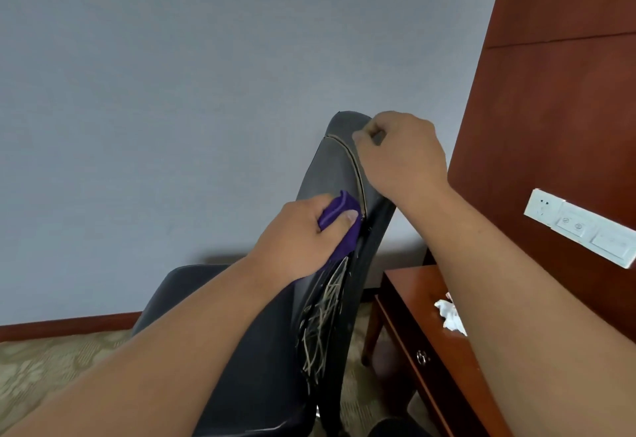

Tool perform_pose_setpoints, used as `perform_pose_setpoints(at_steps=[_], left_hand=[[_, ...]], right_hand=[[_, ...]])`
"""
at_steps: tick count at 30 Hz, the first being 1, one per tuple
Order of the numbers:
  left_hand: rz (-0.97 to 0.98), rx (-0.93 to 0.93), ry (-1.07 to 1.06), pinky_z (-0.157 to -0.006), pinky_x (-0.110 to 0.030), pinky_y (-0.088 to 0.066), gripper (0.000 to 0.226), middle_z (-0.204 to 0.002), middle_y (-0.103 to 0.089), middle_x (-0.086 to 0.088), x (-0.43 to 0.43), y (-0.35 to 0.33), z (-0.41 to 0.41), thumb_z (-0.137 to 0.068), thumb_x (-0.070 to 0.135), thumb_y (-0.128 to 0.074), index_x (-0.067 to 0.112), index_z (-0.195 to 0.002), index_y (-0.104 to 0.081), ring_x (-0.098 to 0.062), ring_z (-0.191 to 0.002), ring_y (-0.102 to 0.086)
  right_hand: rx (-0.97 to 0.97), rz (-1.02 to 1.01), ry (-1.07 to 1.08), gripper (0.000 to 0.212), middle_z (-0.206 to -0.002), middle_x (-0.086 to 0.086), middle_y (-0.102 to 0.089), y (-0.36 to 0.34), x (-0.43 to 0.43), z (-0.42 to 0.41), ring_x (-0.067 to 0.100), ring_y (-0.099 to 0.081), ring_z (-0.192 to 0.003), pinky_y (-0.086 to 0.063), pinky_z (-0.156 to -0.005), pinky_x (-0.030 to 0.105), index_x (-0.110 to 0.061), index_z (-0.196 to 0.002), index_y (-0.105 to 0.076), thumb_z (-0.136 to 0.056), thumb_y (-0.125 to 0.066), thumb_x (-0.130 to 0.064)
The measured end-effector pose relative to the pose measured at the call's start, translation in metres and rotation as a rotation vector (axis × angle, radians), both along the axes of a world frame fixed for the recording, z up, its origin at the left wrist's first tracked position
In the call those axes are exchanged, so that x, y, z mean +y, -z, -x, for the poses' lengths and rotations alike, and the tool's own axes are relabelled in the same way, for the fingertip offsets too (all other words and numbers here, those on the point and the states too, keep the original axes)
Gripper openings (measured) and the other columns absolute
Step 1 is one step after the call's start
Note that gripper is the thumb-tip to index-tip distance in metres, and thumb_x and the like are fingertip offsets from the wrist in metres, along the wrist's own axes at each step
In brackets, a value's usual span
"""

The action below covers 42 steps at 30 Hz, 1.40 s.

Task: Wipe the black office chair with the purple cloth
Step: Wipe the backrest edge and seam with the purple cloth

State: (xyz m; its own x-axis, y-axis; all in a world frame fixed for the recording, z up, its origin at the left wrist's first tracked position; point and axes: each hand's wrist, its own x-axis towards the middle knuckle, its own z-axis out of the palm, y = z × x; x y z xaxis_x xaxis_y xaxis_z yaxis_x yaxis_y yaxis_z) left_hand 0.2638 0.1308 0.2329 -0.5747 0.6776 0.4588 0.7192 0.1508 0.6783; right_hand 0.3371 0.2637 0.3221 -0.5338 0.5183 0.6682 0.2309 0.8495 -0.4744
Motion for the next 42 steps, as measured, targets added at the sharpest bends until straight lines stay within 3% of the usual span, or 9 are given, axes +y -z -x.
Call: perform_pose_setpoints(at_steps=[5, 10, 14, 17, 22, 27, 36, 42], left_hand=[[0.082, 0.203, -0.026, -0.064, -0.034, -0.052, 0.027, -0.073, -0.065, 0.004, 0.013, 0.002, 0.001, -0.101, 0.044, -0.053, 0.020, -0.087, -0.057, -0.017, -0.068, -0.064], [0.329, 0.250, -0.045, -0.070, -0.030, -0.052, 0.022, -0.074, -0.061, 0.009, 0.005, 0.031, 0.010, -0.101, 0.044, -0.050, 0.032, -0.082, -0.048, -0.011, -0.070, -0.061], [0.187, 0.171, -0.034, -0.064, -0.031, -0.050, 0.028, -0.071, -0.063, 0.007, 0.011, 0.024, 0.009, -0.102, 0.045, -0.049, 0.030, -0.079, -0.048, -0.012, -0.067, -0.062], [0.079, 0.184, -0.037, -0.061, -0.034, -0.051, 0.031, -0.070, -0.064, 0.004, 0.024, 0.003, 0.002, -0.102, 0.046, -0.049, 0.022, -0.082, -0.053, -0.015, -0.065, -0.062], [0.143, 0.258, -0.016, -0.061, -0.028, -0.050, 0.026, -0.071, -0.061, 0.008, 0.027, 0.011, 0.003, -0.101, 0.047, -0.050, 0.024, -0.089, -0.054, -0.010, -0.065, -0.060], [0.321, 0.327, -0.068, -0.077, -0.038, -0.057, 0.024, -0.082, -0.064, 0.007, 0.019, 0.033, 0.008, -0.102, 0.048, -0.047, 0.026, -0.098, -0.054, -0.015, -0.075, -0.063], [0.088, 0.238, -0.076, -0.066, -0.037, -0.053, 0.031, -0.075, -0.062, 0.007, 0.031, 0.008, -0.004, -0.102, 0.051, -0.047, 0.024, -0.089, -0.052, -0.014, -0.069, -0.061], [0.171, 0.250, -0.070, -0.069, -0.034, -0.055, 0.022, -0.080, -0.062, 0.008, 0.023, 0.032, 0.000, -0.102, 0.050, -0.047, 0.029, -0.094, -0.048, -0.010, -0.073, -0.060]], right_hand=[[0.015, -0.009, 0.086, 0.009, -0.089, -0.009, -0.061, 0.009, 0.003, 0.011, 0.015, -0.054, -0.076, -0.034, -0.060, 0.027, -0.028, -0.096, -0.063, -0.097, -0.055, -0.025], [0.049, 0.003, 0.116, 0.022, -0.100, -0.007, -0.049, 0.014, 0.008, 0.010, 0.015, -0.050, -0.083, -0.034, -0.067, 0.026, -0.023, -0.110, -0.062, -0.094, -0.053, -0.010], [0.078, 0.018, 0.143, 0.030, -0.107, -0.005, -0.038, 0.020, 0.005, 0.018, 0.019, -0.054, -0.081, -0.040, -0.066, 0.029, -0.022, -0.113, -0.059, -0.090, -0.052, -0.003], [0.123, 0.115, 0.149, 0.035, -0.113, -0.001, -0.041, 0.020, 0.009, 0.018, 0.021, -0.058, -0.080, -0.043, -0.066, 0.030, -0.022, -0.121, -0.056, -0.090, -0.053, -0.005], [0.074, 0.341, 0.096, 0.050, -0.135, 0.009, -0.044, 0.021, 0.018, 0.013, 0.022, -0.059, -0.097, -0.042, -0.074, 0.030, -0.016, -0.144, -0.040, -0.096, -0.052, -0.014], [-0.027, 0.355, 0.099, 0.048, -0.137, 0.011, -0.043, 0.019, 0.021, 0.012, 0.020, -0.048, -0.089, -0.039, -0.074, 0.028, -0.011, -0.142, -0.044, -0.095, -0.051, -0.016], [0.012, 0.345, 0.106, 0.049, -0.137, 0.010, -0.043, 0.022, 0.020, 0.014, 0.020, -0.050, -0.091, -0.040, -0.076, 0.029, -0.016, -0.143, -0.045, -0.094, -0.051, -0.017], [-0.048, 0.323, 0.103, 0.047, -0.132, 0.010, -0.043, 0.021, 0.020, 0.010, 0.026, -0.057, -0.095, -0.049, -0.079, 0.034, -0.013, -0.141, -0.045, -0.094, -0.052, -0.016]])
